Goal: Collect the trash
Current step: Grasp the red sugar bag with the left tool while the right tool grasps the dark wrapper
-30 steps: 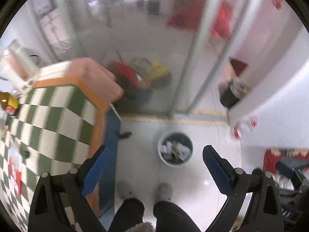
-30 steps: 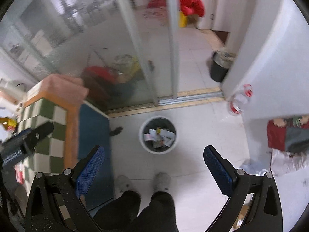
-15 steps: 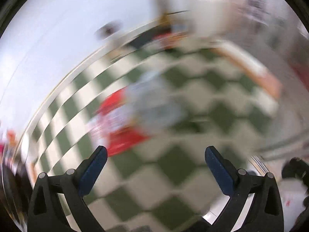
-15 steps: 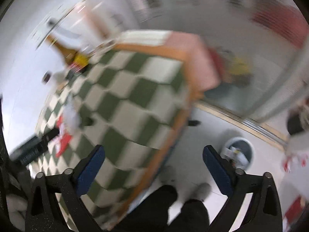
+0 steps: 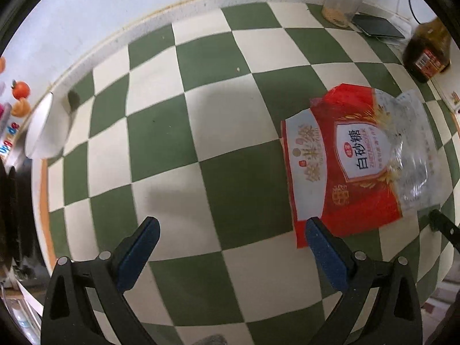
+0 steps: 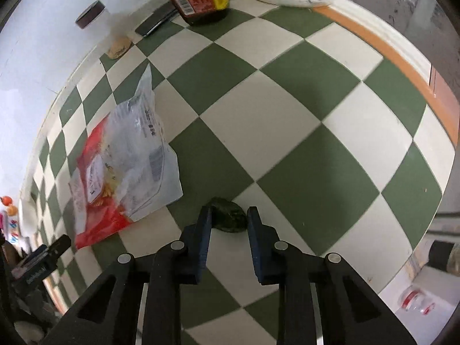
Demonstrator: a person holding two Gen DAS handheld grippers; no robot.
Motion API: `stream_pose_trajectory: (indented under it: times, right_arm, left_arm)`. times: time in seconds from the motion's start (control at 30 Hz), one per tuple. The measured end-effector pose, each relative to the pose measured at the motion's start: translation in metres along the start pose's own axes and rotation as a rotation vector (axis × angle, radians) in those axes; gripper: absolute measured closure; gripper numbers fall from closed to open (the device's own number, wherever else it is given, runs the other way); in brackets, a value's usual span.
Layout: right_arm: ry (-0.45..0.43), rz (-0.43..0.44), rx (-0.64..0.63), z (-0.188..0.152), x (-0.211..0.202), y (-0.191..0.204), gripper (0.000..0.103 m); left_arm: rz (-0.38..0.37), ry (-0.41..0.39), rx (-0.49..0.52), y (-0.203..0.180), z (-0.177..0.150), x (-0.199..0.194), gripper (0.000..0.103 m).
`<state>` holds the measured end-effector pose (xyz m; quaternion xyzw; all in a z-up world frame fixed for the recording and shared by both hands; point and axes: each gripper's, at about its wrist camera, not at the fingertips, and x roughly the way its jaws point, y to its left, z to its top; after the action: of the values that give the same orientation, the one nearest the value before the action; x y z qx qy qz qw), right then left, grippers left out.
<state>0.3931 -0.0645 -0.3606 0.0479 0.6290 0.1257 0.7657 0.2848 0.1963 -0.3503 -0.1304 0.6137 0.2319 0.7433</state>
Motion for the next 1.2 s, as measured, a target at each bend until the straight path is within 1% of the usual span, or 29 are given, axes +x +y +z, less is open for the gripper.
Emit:
stream_pose_trajectory:
  times: [0.07, 0.13, 0.2, 0.23, 0.27, 0.3, 0.33, 0.37, 0.4, 0.47, 0.53, 0.57, 0.63, 0.67, 0.7, 0.73, 0.77, 0.8, 0.83, 0.87, 0.9, 1.03, 1.07, 1.17, 1.2]
  right_arm:
    - [-0.018, 0.018, 0.019, 0.002, -0.010, -0.001, 0.077]
    - [-0.060, 0.048, 0.024, 0.008, -0.026, 0.001, 0.077]
    - [-0.097, 0.099, -0.001, 0.014, -0.043, 0.007, 0.077]
    - [-0.103, 0.121, -0.018, 0.018, -0.046, 0.013, 0.077]
    - [-0.103, 0.121, -0.018, 0.018, -0.046, 0.013, 0.078]
    - [-0.106, 0.162, -0.068, 0.028, -0.046, 0.029, 0.078]
    - [-0.106, 0.162, -0.068, 0.028, -0.046, 0.029, 0.078]
    - [-0.096, 0.173, -0.091, 0.032, -0.039, 0.037, 0.078]
    - [-0.075, 0.159, -0.117, 0.037, -0.022, 0.048, 0.078]
    - [-0.046, 0.133, -0.128, 0.044, 0.002, 0.055, 0.078]
    - [-0.013, 0.128, -0.103, 0.048, 0.022, 0.052, 0.078]
    - [0.000, 0.144, -0.083, 0.050, 0.029, 0.049, 0.078]
    - [0.003, 0.174, -0.055, 0.048, 0.035, 0.042, 0.078]
    - [0.001, 0.182, -0.053, 0.048, 0.036, 0.040, 0.079]
    - [0.000, 0.187, -0.051, 0.048, 0.036, 0.039, 0.079]
    - [0.000, 0.190, -0.051, 0.048, 0.037, 0.038, 0.079]
    - [0.000, 0.194, -0.049, 0.047, 0.037, 0.037, 0.079]
    - [0.001, 0.197, -0.045, 0.046, 0.037, 0.035, 0.079]
    - [0.000, 0.198, -0.040, 0.046, 0.035, 0.034, 0.078]
    - [-0.002, 0.192, -0.038, 0.047, 0.033, 0.033, 0.078]
    - [-0.008, 0.184, -0.036, 0.047, 0.029, 0.030, 0.078]
    - [-0.015, 0.208, 0.001, 0.046, 0.021, 0.016, 0.078]
    - [-0.023, 0.213, 0.010, 0.045, 0.016, 0.013, 0.078]
    - [-0.064, 0.238, 0.034, 0.041, -0.006, 0.001, 0.078]
    - [-0.080, 0.241, 0.037, 0.039, -0.014, -0.004, 0.078]
  left_arm:
    - [-0.019, 0.003, -0.007, 0.002, 0.004, 0.004, 0.000]
    - [-0.040, 0.010, -0.017, 0.003, 0.007, 0.007, 0.000]
    - [-0.082, 0.023, -0.030, 0.004, 0.010, 0.011, 0.000]
    - [-0.104, 0.033, -0.036, 0.004, 0.012, 0.013, 0.000]
    - [-0.132, 0.045, -0.043, 0.004, 0.014, 0.016, 0.000]
    - [-0.157, 0.055, -0.048, 0.004, 0.015, 0.018, 0.000]
    - [-0.188, 0.069, -0.055, 0.005, 0.016, 0.021, 0.000]
    - [-0.206, 0.076, -0.057, 0.003, 0.018, 0.022, 0.000]
    - [-0.232, 0.083, -0.056, 0.002, 0.020, 0.024, 0.001]
    - [-0.268, 0.090, -0.048, -0.001, 0.023, 0.027, 0.001]
    - [-0.296, 0.094, -0.036, -0.007, 0.026, 0.030, 0.001]
    - [-0.301, 0.098, -0.033, -0.010, 0.028, 0.032, 0.002]
    - [-0.307, 0.072, -0.014, -0.017, 0.033, 0.032, 0.002]
    - [-0.312, 0.064, -0.009, -0.018, 0.036, 0.032, 0.007]
    - [-0.312, 0.051, -0.002, -0.021, 0.038, 0.031, 0.020]
    - [-0.292, 0.038, 0.009, -0.023, 0.041, 0.029, 0.029]
    - [-0.265, 0.027, 0.023, -0.027, 0.037, 0.026, 0.039]
    - [-0.243, 0.014, 0.034, -0.028, 0.038, 0.024, 0.057]
    - [-0.198, -0.012, 0.052, -0.027, 0.039, 0.020, 0.067]
    - [-0.170, -0.030, 0.068, -0.031, 0.042, 0.015, 0.090]
    - [-0.159, -0.046, 0.076, -0.028, 0.043, 0.011, 0.102]
    - [-0.185, -0.091, 0.083, -0.026, 0.043, -0.009, 0.103]
    - [-0.189, -0.104, 0.089, -0.032, 0.043, -0.017, 0.103]
    - [-0.211, -0.144, 0.111, -0.029, 0.036, -0.040, 0.103]
    - [-0.218, -0.156, 0.117, -0.040, 0.029, -0.049, 0.103]
